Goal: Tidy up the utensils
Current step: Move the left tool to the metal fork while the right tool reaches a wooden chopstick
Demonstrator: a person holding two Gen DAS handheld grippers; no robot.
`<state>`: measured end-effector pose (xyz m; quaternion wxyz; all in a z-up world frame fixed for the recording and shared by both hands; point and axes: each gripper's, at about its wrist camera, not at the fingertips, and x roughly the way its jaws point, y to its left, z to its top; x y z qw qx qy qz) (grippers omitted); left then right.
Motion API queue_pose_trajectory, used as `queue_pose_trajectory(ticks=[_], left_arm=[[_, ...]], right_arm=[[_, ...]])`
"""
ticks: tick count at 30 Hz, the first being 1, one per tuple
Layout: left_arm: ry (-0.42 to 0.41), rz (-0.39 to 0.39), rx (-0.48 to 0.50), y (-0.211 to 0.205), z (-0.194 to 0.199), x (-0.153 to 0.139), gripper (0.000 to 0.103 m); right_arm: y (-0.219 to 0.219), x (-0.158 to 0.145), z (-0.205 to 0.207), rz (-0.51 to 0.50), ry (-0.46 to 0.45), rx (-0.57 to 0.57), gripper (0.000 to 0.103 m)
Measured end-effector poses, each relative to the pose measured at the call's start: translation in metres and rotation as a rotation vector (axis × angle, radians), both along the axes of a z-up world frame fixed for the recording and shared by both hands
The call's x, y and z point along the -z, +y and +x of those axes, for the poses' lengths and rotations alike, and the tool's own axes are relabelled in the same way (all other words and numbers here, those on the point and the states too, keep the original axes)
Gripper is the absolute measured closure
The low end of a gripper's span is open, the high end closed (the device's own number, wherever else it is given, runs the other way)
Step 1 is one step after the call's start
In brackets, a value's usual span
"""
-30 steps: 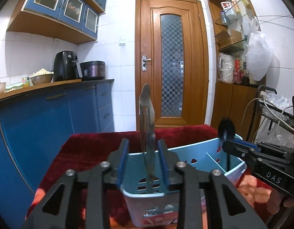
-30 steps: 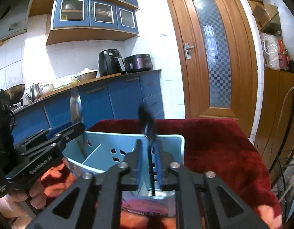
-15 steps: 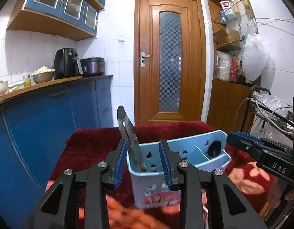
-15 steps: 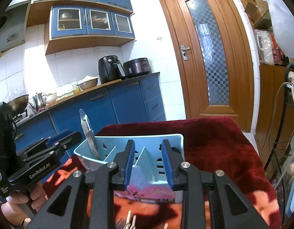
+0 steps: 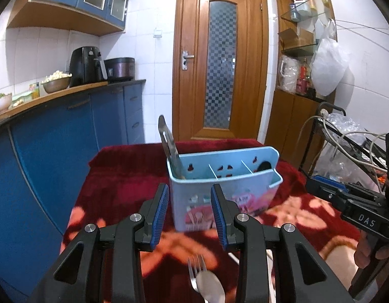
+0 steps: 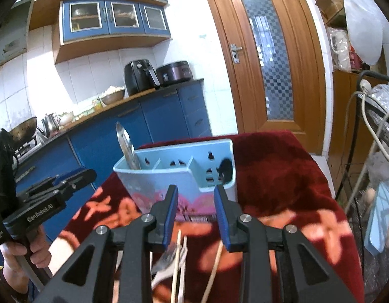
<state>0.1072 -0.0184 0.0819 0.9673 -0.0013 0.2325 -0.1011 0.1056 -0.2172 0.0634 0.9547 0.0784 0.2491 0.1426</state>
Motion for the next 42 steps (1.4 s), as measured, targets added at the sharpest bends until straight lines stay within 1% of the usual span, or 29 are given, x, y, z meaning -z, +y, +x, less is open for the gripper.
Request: queue_pose_trajectory(ticks=[6, 10, 20, 27, 31, 36, 42], left_arm=[[0.074, -0.001, 0.006, 0.005, -0.012, 0.006, 0.068], [0.137, 0.002, 0.005, 0.008, -0.018, 0.015, 0.068], [0.307, -0.005, 0.015, 0.012, -0.018, 0.046, 0.068], [0.411, -0.018, 0.030, 0.008, -0.015, 0.066, 0.068], [0.457, -0.027, 0.047, 0.004, -0.013, 0.074, 0.068], [0.481, 0.005, 0.055, -0.001, -0.017, 0.081, 0.068], [0.522, 0.040, 0.050, 0.003, -0.022, 0.090, 0.068]], right_arm=[[-0.007, 0.014, -0.012, 0.013, 0.097, 0.008, 0.070], [-0.011, 0.022, -0.019, 0.007, 0.156, 0.018, 0.069], [-0.017, 0.042, -0.034, -0.012, 0.258, 0.024, 0.068], [-0.022, 0.053, -0.039, -0.017, 0.293, 0.017, 0.066], [-0.024, 0.058, -0.040, -0.018, 0.311, 0.014, 0.066], [-0.027, 0.060, -0.043, -0.014, 0.318, 0.012, 0.066], [-0.031, 0.064, -0.042, -0.015, 0.326, 0.019, 0.066]])
